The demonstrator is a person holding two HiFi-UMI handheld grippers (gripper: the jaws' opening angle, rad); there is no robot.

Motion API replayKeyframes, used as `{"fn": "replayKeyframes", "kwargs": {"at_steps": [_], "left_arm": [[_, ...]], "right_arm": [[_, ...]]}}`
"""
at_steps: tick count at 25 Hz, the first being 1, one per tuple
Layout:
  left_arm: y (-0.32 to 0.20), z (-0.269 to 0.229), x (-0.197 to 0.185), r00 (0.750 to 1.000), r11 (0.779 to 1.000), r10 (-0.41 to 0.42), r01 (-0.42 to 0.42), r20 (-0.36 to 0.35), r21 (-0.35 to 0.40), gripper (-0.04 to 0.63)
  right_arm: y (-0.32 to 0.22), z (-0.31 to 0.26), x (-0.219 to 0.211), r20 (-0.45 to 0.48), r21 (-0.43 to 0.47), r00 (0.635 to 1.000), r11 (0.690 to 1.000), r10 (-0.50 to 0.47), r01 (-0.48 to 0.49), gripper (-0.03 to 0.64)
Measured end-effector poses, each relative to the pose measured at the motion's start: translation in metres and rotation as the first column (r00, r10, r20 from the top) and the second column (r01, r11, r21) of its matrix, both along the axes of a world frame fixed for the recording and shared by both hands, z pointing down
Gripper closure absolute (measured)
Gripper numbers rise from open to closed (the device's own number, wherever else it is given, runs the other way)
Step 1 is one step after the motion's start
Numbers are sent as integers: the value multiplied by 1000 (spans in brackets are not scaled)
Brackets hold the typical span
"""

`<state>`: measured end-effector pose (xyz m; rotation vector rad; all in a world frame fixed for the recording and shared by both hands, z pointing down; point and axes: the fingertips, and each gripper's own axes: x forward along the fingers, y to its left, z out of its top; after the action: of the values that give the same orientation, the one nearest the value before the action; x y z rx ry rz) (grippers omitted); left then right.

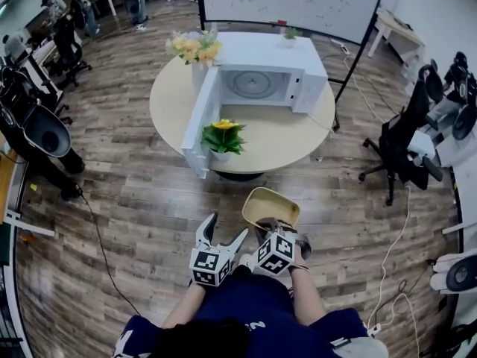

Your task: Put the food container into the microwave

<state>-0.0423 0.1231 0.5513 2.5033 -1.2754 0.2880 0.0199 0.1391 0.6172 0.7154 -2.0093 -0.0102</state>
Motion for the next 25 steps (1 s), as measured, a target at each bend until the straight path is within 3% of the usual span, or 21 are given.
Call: {"fn": "replayKeyframes", "kwargs": {"at_steps": [5, 14, 19, 25], "left_arm": [[-13, 4, 13, 1000, 1000, -17, 17, 9, -12, 201], [-33, 13, 27, 999, 1000, 25, -24, 38, -16, 201], [-76, 17, 35, 998, 998, 54, -53, 23, -17, 201], [-143, -6, 58, 994, 994, 108, -108, 9, 34, 201]], "right_arm": [[-8, 6, 16, 6, -19, 1000, 1000, -9, 9, 604], [-25, 12, 33, -5, -40, 1000, 999, 11, -11, 604], [-62, 8, 46, -10, -18, 999, 998, 52, -52, 604], [-130, -2, 70, -23, -5, 994, 995, 103, -103, 604]]}}
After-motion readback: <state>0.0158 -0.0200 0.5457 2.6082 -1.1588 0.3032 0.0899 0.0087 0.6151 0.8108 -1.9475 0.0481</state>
